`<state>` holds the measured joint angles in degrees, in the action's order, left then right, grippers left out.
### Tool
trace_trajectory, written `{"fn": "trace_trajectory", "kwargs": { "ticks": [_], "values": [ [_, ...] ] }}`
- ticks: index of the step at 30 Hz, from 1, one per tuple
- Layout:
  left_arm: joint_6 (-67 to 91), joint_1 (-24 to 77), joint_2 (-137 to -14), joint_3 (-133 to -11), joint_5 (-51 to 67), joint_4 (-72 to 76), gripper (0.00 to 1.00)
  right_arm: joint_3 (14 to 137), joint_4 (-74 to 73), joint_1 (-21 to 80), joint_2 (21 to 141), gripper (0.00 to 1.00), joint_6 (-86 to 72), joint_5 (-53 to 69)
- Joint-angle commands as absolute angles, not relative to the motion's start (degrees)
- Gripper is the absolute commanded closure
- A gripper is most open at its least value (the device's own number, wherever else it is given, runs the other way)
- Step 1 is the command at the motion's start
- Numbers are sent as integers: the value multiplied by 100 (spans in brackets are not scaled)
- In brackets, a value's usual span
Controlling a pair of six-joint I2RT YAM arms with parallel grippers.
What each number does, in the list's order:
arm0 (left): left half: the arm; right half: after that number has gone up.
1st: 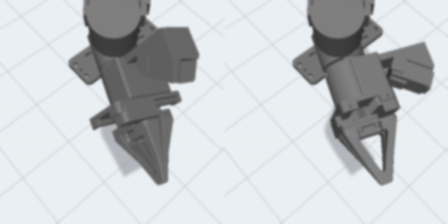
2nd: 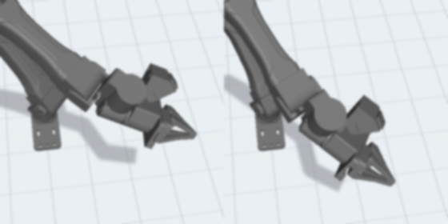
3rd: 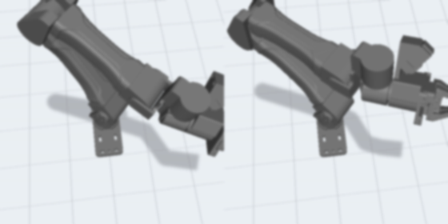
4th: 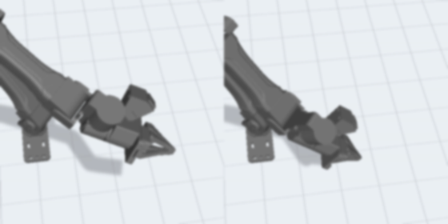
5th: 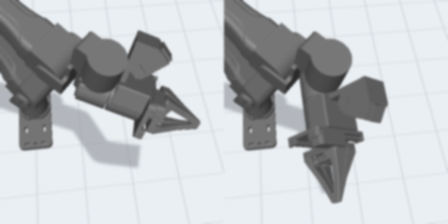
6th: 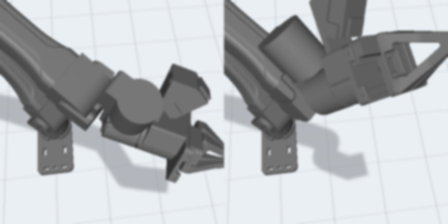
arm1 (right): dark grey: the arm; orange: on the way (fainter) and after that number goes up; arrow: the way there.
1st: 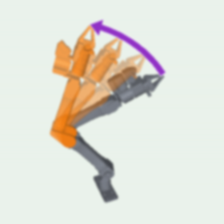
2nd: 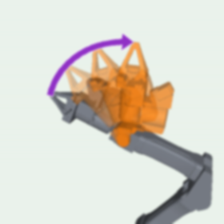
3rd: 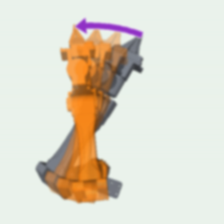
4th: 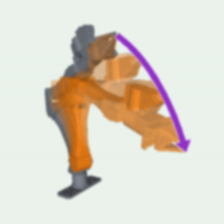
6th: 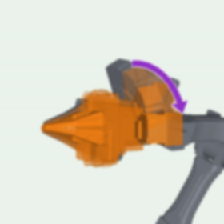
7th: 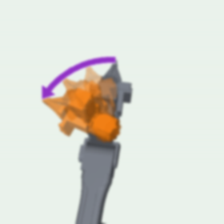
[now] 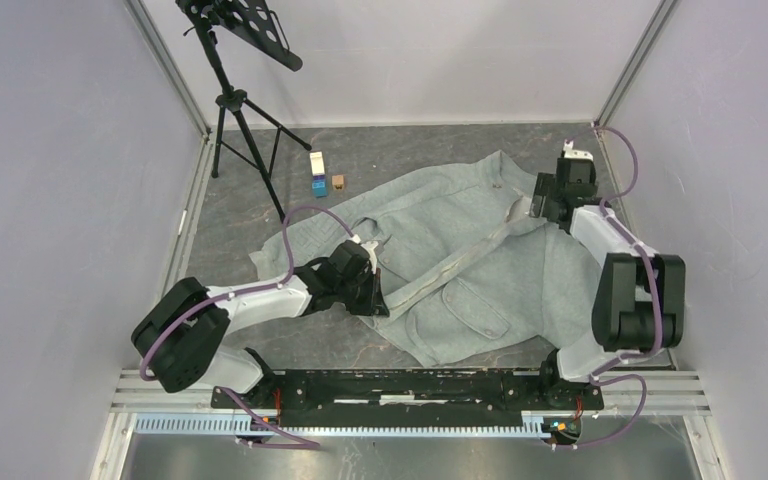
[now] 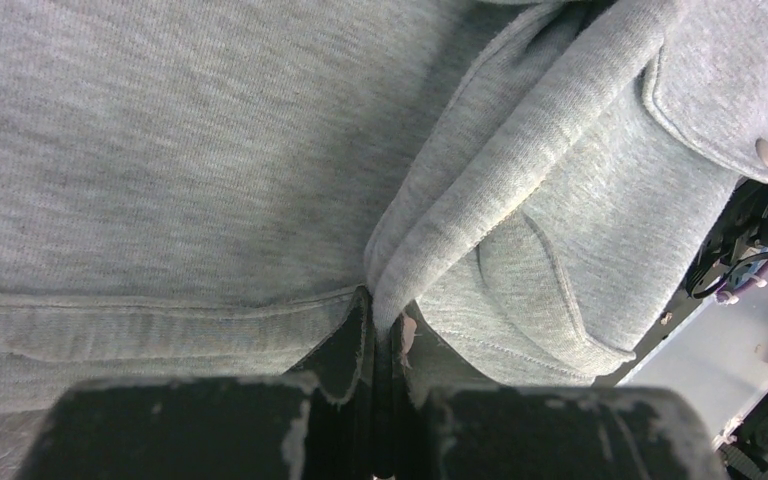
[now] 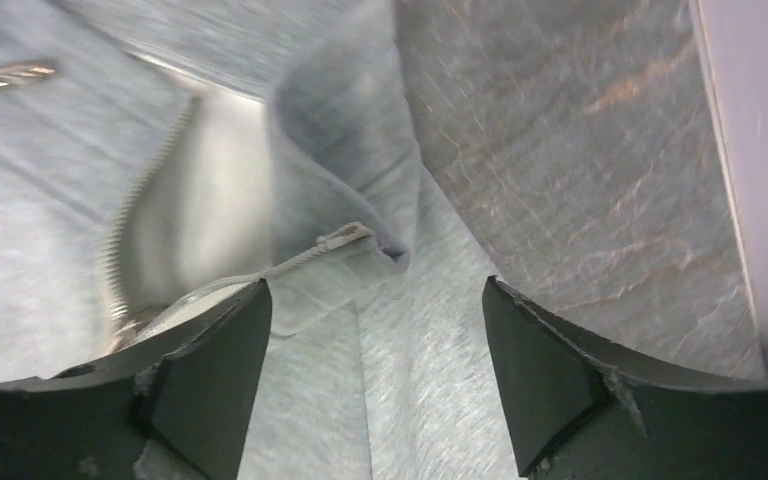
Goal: Zip up the jacket
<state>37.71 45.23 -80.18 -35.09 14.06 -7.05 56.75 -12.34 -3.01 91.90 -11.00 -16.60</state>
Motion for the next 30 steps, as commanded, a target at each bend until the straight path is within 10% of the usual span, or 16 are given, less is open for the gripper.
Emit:
{"fn": "trace_trajectory", "kwargs": {
  "ticks": [1,10,30],
  "values": [
    [3469,4526,-8198,-3711,1619,-922,98,5988,-1023,-297,8661,13,-231,-96],
    [3333,4526,-8145,-3787,1723,-1024,98,6713,-1287,-386,9889,9,197,3036],
    [3381,4526,-8181,-3769,1834,-993,98,6604,-1554,-777,10756,22,-197,4252]
  ]
}}
